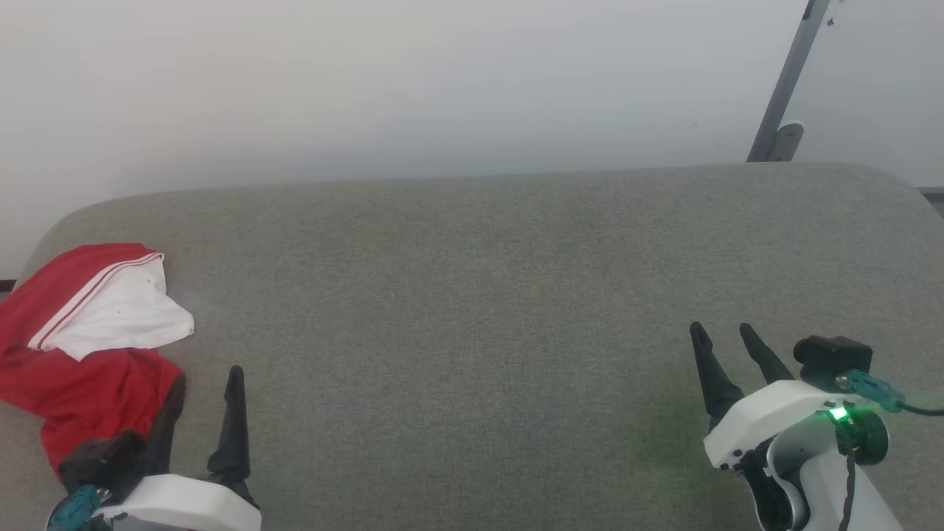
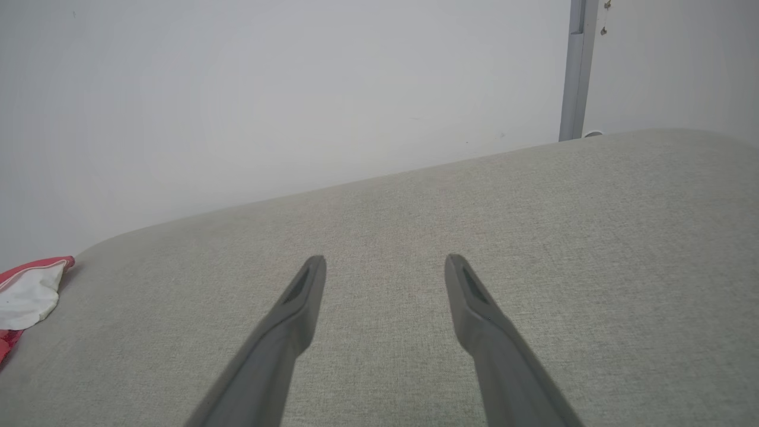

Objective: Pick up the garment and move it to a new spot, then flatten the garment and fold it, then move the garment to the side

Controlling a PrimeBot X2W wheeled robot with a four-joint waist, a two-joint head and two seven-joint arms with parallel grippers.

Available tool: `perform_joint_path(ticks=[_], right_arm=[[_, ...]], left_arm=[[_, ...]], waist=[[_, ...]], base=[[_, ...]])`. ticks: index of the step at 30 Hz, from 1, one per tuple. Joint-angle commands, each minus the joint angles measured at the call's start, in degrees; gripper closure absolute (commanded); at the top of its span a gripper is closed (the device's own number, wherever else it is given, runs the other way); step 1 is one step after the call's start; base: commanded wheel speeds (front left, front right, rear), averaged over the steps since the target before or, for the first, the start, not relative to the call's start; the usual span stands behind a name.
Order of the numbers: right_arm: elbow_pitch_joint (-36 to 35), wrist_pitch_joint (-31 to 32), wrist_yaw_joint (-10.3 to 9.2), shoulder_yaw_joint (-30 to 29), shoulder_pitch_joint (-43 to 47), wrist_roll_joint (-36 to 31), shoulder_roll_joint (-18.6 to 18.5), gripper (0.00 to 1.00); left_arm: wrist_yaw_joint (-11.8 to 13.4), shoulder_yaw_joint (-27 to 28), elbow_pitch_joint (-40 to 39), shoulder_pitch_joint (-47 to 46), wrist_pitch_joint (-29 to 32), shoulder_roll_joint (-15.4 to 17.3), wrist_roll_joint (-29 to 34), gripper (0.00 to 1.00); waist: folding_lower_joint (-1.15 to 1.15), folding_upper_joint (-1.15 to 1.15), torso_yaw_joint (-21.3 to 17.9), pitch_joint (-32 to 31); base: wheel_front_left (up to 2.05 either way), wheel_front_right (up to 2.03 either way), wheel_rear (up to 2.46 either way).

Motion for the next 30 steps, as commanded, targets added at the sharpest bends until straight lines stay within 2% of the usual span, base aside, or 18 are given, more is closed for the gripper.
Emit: perform_joint_path(ticks=[1,30], right_arm=[[-0.37,-0.62,0.16,0.12,-1.11,-1.13,-0.25,0.0],[-0.1,-3.38,0.17,1.21,-1.62,-13.39,-0.87,0.0]], left_arm=[[0.1,0.3,-0.68,0.36,-0.57,0.4,1.17,0.0],[-0.43,1.64,-0.67,2.17,-3.62,1.09,6.96,0.0]], waist=[[0.0,0.0,-0.03,-0.01],[0.0,0.0,-0.65,-0.35]], base=[[0.0,0.0,0.0],[0.0,0.0,0.0]])
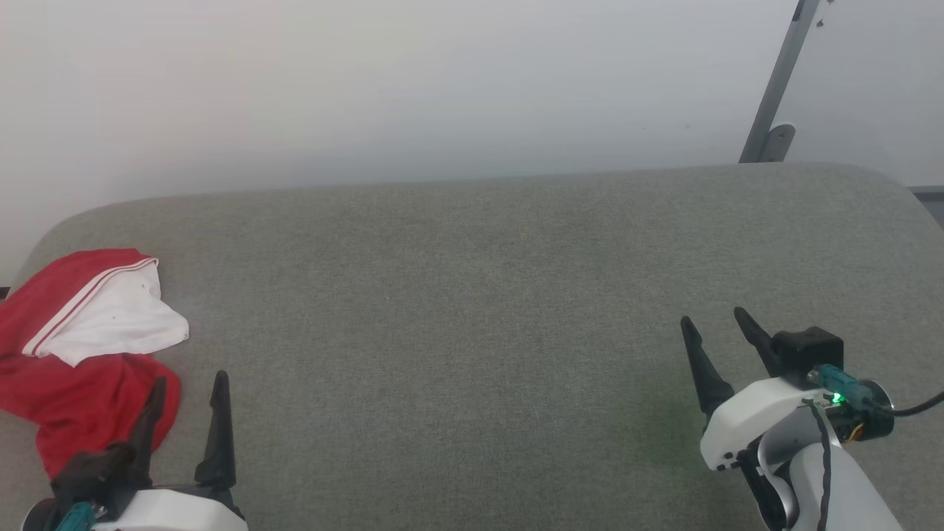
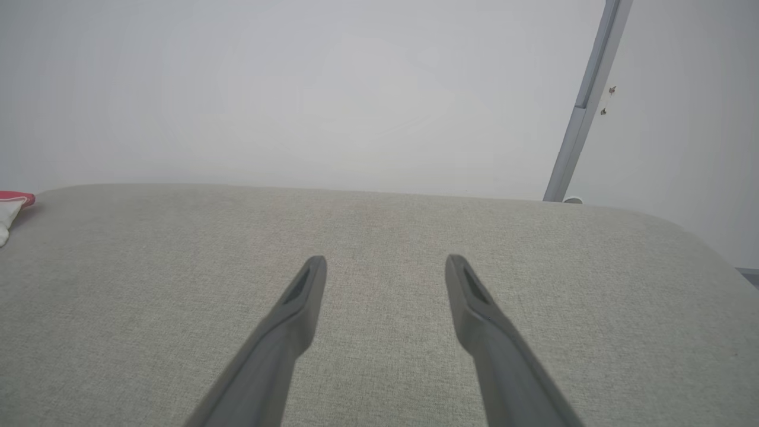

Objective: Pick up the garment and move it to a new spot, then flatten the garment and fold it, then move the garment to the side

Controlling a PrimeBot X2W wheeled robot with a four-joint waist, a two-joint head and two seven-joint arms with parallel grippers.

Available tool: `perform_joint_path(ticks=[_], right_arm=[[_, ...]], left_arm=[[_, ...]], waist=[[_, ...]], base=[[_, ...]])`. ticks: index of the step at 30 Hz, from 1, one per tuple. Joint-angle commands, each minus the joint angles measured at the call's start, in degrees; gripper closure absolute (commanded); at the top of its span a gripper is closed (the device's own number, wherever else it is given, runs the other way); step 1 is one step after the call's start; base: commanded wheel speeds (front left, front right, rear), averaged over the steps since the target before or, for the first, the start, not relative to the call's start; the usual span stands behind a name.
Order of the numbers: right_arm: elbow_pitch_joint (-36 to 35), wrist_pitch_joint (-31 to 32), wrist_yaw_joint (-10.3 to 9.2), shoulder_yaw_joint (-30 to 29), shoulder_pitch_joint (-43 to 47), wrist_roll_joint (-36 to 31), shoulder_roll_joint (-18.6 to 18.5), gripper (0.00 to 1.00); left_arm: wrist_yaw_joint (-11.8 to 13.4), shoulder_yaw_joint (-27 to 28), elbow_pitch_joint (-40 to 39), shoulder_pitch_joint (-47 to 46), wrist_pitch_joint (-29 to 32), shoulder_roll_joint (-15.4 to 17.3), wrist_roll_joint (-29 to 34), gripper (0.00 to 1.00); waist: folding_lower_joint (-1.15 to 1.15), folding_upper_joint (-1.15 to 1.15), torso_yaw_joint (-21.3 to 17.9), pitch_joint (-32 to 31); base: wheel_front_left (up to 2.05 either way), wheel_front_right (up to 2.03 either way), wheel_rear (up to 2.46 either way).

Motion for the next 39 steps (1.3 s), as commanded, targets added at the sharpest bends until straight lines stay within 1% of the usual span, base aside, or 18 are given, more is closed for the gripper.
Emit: perform_joint_path(ticks=[1,15,21,26,27,35,39], right_arm=[[-0.2,-0.51,0.09,0.08,-0.58,-1.01,-0.09,0.0],[-0.42,-0.97,0.09,0.15,-0.34,-1.13,-0.08,0.0],[-0.98,-1.53,0.09,2.37,-0.21,-0.3,-0.34,0.0],[-0.93,-1.56,0.09,5.8,-0.87,1.23,-1.44,0.0],[-0.93,-1.56,0.09,5.8,-0.87,1.23,-1.44,0.0],[0.26,-1.58,0.09,10.78,-2.68,4.02,-2.23,0.0],[1.01,-1.6,0.08,13.57,-4.06,5.44,-2.53,0.0]], left_arm=[[-0.3,0.11,0.14,0.68,-0.58,0.27,0.57,0.0],[-0.82,-0.44,1.12,-0.19,-0.38,0.63,-0.99,0.0],[0.28,0.36,2.18,-1.14,0.45,0.88,-1.73,0.0],[1.5,1.94,2.92,-2.12,1.3,1.92,-2.12,0.0],[1.5,1.94,2.92,-2.12,1.3,1.92,-2.12,0.0],[3.29,3.78,3.35,-3.79,2.91,3.09,-3.07,0.0],[3.8,3.88,2.98,-3.91,3.56,3.03,-3.5,0.0]], waist=[[0.0,0.0,-0.02,0.0],[0.0,0.0,0.02,0.1],[0.0,0.0,1.52,-0.33],[0.0,0.0,5.06,-0.91],[0.0,0.0,5.06,-0.91],[0.0,0.0,13.2,-2.04],[0.0,0.0,16.75,-2.4]], base=[[0.0,0.0,0.0],[0.0,0.0,0.0],[0.0,0.0,0.0],[0.0,0.0,0.0],[0.0,0.0,0.0],[0.0,0.0,0.0],[0.0,0.0,0.0]])
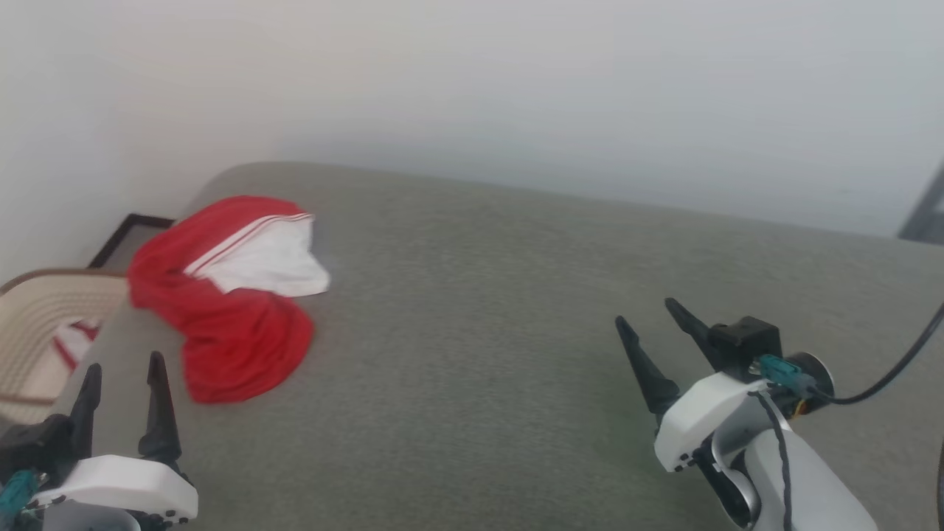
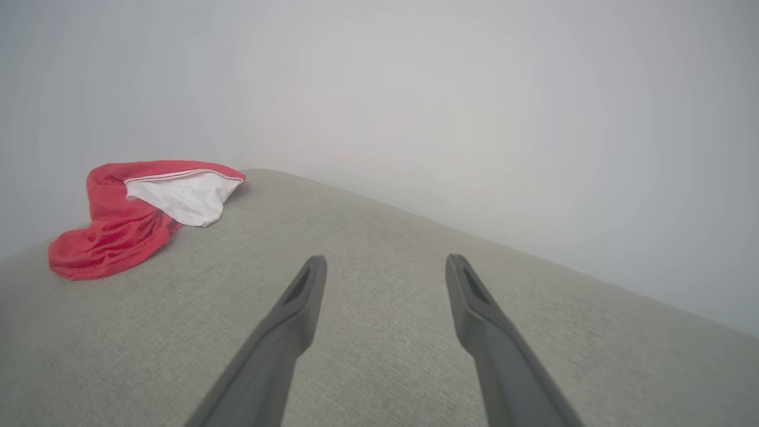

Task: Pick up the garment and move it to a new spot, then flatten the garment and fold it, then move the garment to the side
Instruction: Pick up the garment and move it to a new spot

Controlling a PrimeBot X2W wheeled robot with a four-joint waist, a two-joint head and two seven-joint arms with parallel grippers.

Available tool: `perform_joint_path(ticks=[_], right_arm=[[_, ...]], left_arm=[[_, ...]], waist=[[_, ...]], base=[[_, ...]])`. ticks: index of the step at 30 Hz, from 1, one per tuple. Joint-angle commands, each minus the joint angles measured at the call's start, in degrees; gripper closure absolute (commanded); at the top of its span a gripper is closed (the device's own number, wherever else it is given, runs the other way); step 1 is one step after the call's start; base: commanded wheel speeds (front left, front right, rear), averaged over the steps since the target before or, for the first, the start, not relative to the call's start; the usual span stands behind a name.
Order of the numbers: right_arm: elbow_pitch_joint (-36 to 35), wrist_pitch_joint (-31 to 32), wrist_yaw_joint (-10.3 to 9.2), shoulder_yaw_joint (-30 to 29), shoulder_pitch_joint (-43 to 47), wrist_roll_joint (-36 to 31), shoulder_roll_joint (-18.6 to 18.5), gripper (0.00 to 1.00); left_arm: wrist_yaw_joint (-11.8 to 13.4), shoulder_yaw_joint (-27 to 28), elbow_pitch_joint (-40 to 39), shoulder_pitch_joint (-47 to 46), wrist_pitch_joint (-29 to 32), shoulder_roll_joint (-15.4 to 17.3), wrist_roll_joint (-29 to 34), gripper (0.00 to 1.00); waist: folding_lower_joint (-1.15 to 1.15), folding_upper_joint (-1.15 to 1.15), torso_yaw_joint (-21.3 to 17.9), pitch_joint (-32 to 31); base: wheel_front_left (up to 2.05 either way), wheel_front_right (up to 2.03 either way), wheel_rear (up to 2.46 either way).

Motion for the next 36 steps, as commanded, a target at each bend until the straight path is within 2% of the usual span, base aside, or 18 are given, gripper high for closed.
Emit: perform_joint_path(ticks=[1,8,16,29,31,36], right_arm=[[0.23,-0.38,0.01,0.46,-0.74,0.52,-0.03,0.0],[1.86,-0.96,0.01,2.71,-2.41,1.83,-0.17,0.0],[2.78,-1.27,0.01,3.3,-3.57,2.34,-1.08,0.0],[-2.47,2.46,0.01,1.56,-9.81,-0.56,-4.83,0.0],[-4.55,3.35,0.01,0.89,-11.39,-1.41,-5.78,0.0],[-7.66,4.99,0.01,0.15,-12.56,-2.57,-6.61,0.0]], left_arm=[[0.21,0.0,-0.33,-0.27,0.19,-0.03,-0.2,0.0],[-0.2,-0.63,0.47,-0.82,0.41,-0.25,-0.89,0.0],[-2.13,-1.62,3.53,-4.33,2.87,0.49,-2.71,0.0],[-7.6,-3.46,14.77,-23.77,8.86,5.75,-4.78,0.0],[-8.55,-3.92,19.48,-29.31,10.1,6.7,-5.42,0.0],[-9.37,-4.78,27.04,-36.24,11.93,7.59,-5.78,0.0]], waist=[[0.0,0.0,2.69,-0.52],[0.0,0.0,6.65,-0.57],[0.0,0.0,7.66,0.56],[0.0,0.0,2.84,12.89],[0.0,0.0,1.24,16.5],[0.0,0.0,-0.69,20.81]], base=[[0.0,0.0,0.0],[0.0,0.0,0.0],[0.0,0.0,0.0],[0.0,0.0,0.0],[0.0,0.0,0.0],[0.0,0.0,0.0]])
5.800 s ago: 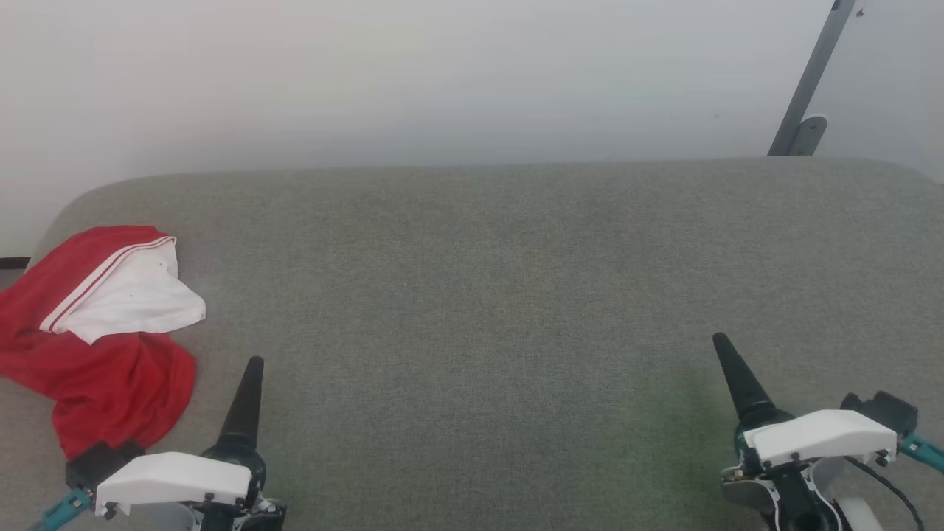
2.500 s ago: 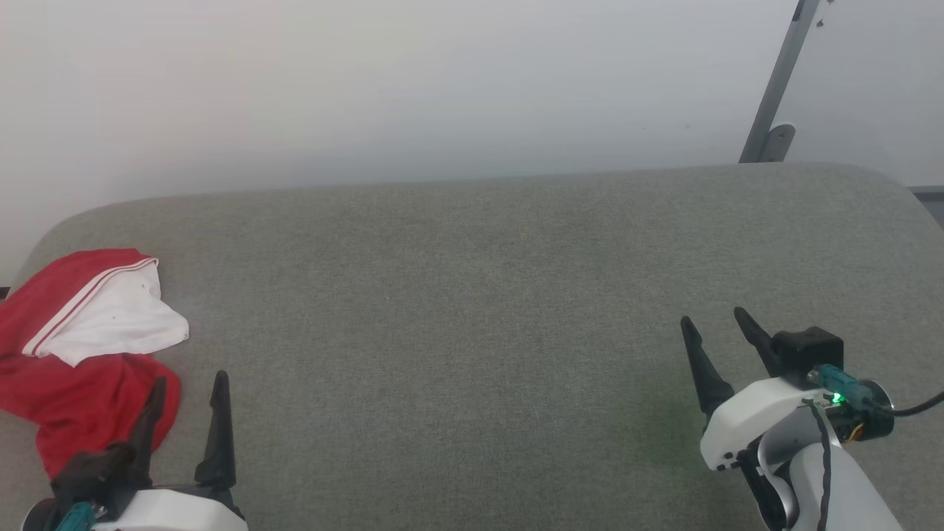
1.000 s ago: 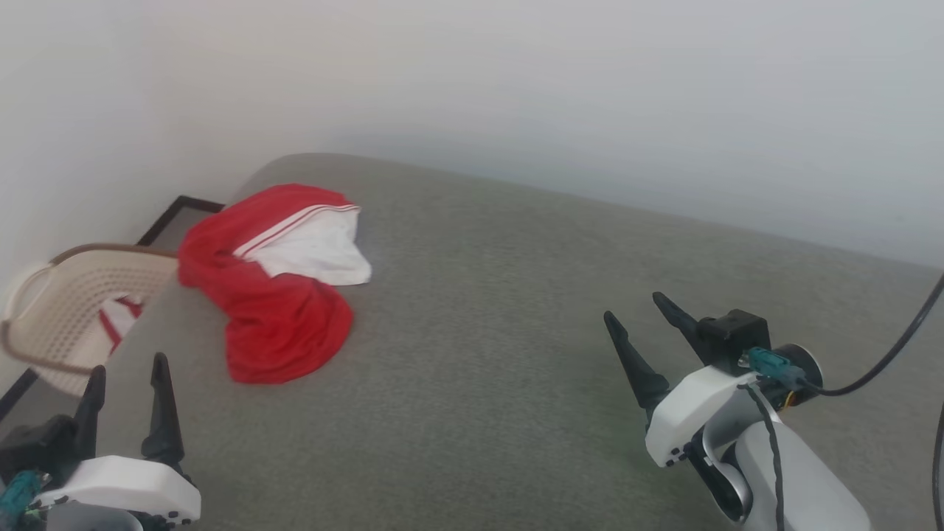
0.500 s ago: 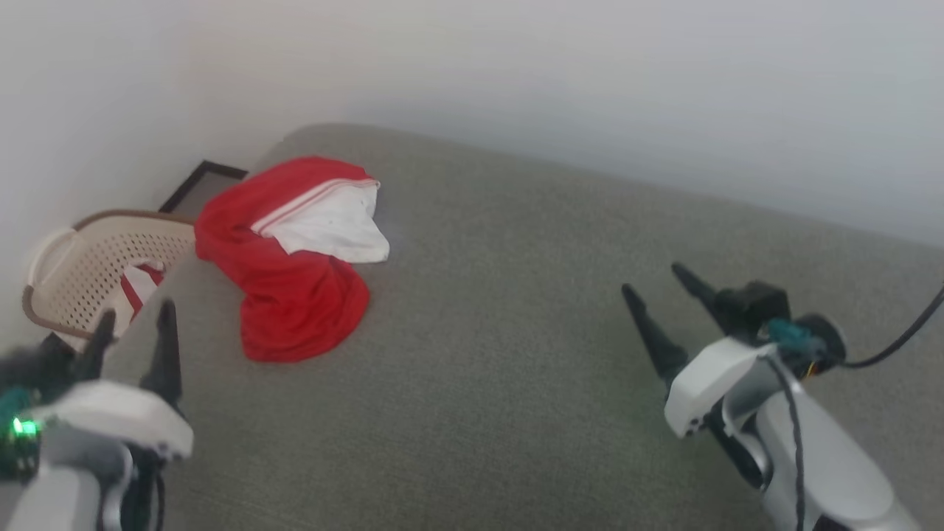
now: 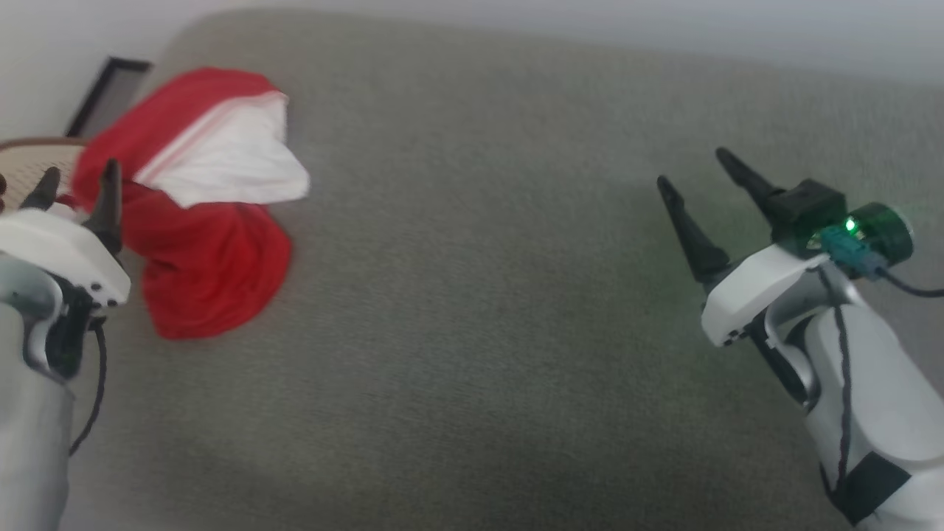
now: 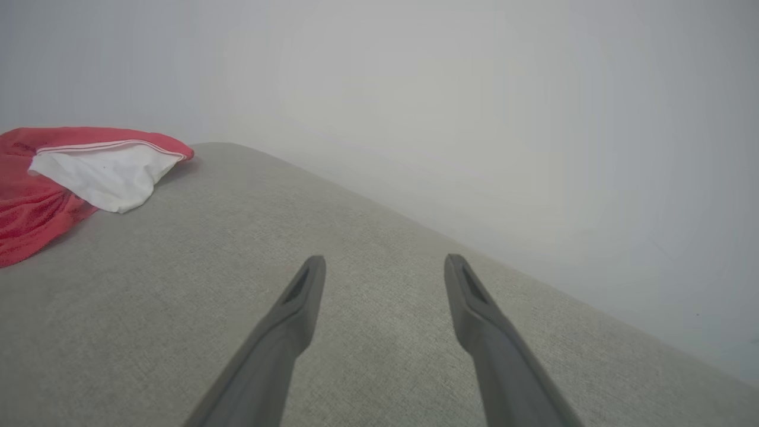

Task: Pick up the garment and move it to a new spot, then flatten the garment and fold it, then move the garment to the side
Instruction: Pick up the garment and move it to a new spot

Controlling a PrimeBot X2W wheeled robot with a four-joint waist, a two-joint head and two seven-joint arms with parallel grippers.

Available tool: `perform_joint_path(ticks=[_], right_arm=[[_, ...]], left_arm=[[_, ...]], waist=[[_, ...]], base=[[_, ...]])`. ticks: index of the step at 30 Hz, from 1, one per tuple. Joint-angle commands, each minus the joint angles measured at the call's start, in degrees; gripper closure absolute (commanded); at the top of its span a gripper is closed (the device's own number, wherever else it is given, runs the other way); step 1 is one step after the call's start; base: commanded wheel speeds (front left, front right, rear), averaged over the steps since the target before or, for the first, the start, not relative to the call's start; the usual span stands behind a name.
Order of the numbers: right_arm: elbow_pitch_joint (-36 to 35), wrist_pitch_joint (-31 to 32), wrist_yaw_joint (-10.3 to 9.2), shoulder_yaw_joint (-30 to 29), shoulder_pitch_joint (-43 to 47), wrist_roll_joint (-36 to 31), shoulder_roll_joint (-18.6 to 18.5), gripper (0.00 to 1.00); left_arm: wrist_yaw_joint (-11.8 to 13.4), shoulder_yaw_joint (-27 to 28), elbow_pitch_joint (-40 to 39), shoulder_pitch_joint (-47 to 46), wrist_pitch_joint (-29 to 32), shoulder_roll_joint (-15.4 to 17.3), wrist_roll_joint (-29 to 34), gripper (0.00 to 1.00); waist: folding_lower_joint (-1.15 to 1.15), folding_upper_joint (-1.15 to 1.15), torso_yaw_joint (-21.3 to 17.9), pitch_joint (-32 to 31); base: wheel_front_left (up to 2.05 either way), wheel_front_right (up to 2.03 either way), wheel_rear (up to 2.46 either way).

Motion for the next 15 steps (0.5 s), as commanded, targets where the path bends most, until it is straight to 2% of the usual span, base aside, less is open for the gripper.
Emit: perform_joint_path(ticks=[1,6,15], right_arm=[[-1.06,0.64,0.01,-0.26,-0.72,-0.62,-0.39,0.0],[-4.77,2.79,0.01,-1.58,-1.55,-1.3,-1.58,0.0],[-11.48,7.34,0.01,-3.32,-0.95,-2.64,-3.09,0.0]], left_arm=[[-0.29,-0.17,2.41,-1.96,0.92,0.06,-0.76,0.0],[-0.77,-0.61,12.16,-9.41,5.16,0.3,-2.03,0.0],[0.64,-1.89,27.88,-18.61,15.46,-0.11,-3.21,0.0]], waist=[[0.0,0.0,-3.03,4.67],[0.0,0.0,-4.4,8.62],[0.0,0.0,-6.15,13.68]], base=[[0.0,0.0,0.0],[0.0,0.0,0.0],[0.0,0.0,0.0]])
